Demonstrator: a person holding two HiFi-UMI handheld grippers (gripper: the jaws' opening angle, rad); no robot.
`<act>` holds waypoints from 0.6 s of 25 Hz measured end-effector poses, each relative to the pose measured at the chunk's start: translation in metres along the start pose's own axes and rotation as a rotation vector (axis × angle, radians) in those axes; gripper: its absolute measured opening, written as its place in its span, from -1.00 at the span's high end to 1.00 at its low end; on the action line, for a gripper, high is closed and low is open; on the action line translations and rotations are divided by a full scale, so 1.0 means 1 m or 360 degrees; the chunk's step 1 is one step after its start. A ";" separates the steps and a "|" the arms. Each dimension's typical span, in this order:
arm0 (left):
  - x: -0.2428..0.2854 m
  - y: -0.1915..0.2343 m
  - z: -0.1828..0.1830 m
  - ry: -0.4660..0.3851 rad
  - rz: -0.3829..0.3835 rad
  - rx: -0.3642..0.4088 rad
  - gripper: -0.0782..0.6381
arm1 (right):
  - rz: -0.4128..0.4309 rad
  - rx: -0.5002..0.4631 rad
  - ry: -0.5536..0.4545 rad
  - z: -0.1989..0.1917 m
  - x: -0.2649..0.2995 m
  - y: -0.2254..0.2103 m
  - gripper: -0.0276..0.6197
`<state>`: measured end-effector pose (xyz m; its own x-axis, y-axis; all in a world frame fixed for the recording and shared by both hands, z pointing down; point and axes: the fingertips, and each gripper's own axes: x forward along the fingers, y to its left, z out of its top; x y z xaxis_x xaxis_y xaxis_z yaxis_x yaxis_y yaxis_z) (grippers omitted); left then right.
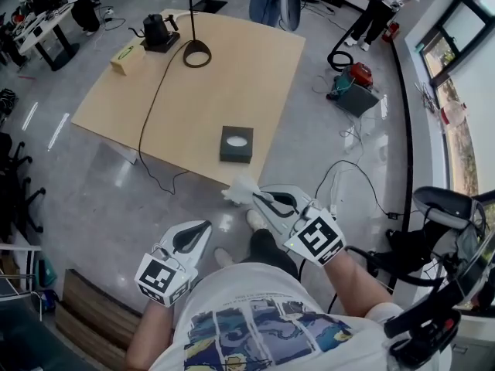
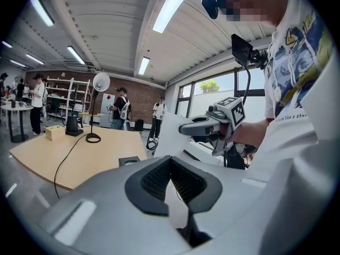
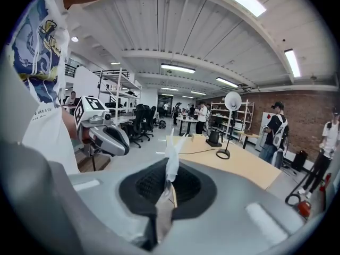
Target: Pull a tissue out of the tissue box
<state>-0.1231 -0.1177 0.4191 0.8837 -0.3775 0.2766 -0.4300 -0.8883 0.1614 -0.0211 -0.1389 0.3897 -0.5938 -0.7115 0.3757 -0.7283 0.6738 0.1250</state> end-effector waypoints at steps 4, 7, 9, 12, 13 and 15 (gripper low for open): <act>0.003 0.005 -0.006 0.0006 -0.0002 -0.0006 0.76 | 0.0007 -0.0024 -0.0004 -0.002 0.004 0.001 0.91; 0.001 0.009 -0.008 0.0007 0.0013 -0.0007 0.76 | 0.0027 -0.0023 -0.0009 -0.001 0.009 0.004 0.91; 0.000 0.008 -0.006 0.0005 0.0019 -0.0012 0.76 | 0.0037 -0.0025 -0.0007 0.000 0.008 0.005 0.91; -0.001 0.006 -0.003 0.0006 0.0028 -0.0021 0.76 | 0.0044 -0.0028 -0.0001 0.002 0.006 0.006 0.91; -0.001 0.006 -0.003 0.0005 0.0029 -0.0020 0.76 | 0.0046 -0.0032 0.0000 0.003 0.006 0.006 0.91; 0.000 0.008 -0.004 0.0002 0.0028 -0.0018 0.76 | 0.0050 -0.0041 0.0002 0.003 0.008 0.005 0.91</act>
<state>-0.1273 -0.1233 0.4240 0.8759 -0.3924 0.2808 -0.4472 -0.8787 0.1670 -0.0306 -0.1415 0.3910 -0.6160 -0.6895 0.3809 -0.7001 0.7008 0.1364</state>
